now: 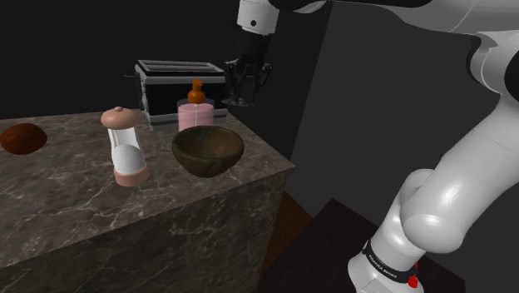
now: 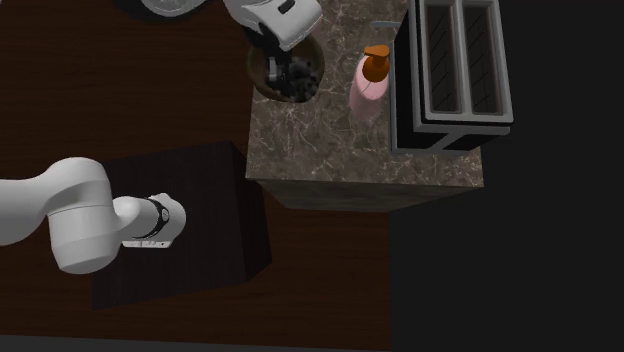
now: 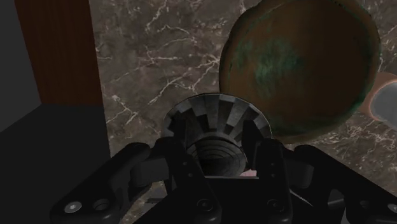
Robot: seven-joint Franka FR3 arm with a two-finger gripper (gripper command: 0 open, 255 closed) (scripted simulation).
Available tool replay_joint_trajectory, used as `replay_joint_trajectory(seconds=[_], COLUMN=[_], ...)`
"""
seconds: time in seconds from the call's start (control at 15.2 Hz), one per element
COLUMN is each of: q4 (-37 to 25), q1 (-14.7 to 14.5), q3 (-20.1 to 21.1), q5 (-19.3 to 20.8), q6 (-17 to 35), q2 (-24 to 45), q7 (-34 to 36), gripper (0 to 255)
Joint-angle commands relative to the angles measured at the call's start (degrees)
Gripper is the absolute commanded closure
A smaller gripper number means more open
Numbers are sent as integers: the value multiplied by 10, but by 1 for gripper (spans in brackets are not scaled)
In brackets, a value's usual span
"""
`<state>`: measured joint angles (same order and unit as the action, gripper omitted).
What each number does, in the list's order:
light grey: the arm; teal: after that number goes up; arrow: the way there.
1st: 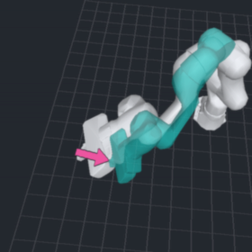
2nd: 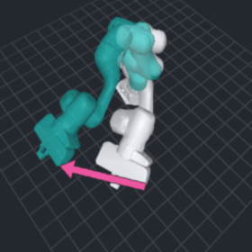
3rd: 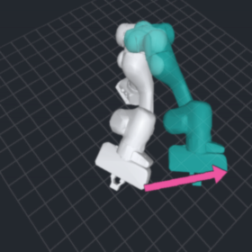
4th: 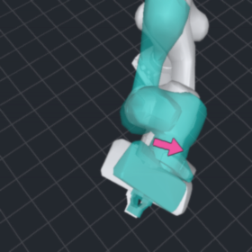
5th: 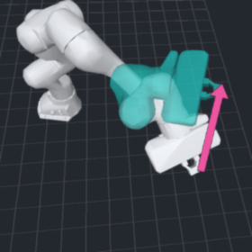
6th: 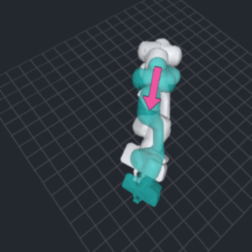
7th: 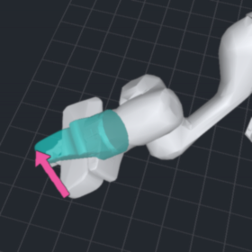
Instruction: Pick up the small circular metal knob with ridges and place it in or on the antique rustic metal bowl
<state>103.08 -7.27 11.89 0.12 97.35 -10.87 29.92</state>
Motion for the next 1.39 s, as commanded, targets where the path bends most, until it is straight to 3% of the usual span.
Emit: replay_joint_trajectory(seconds=[0.0,0.4,1.12,1.19,1.32], q4=[-13,-96,-9,-9,-1], q1=[-11,-47,-47,-47,-39], q3=[18,73,71,71,62], q5=[1,21,16,16,-3], q6=[-4,-28,44,44,70], q2=[11,74,60,60,80], q7=[30,124,124,124,122], gripper=[255,255,255,0,0])
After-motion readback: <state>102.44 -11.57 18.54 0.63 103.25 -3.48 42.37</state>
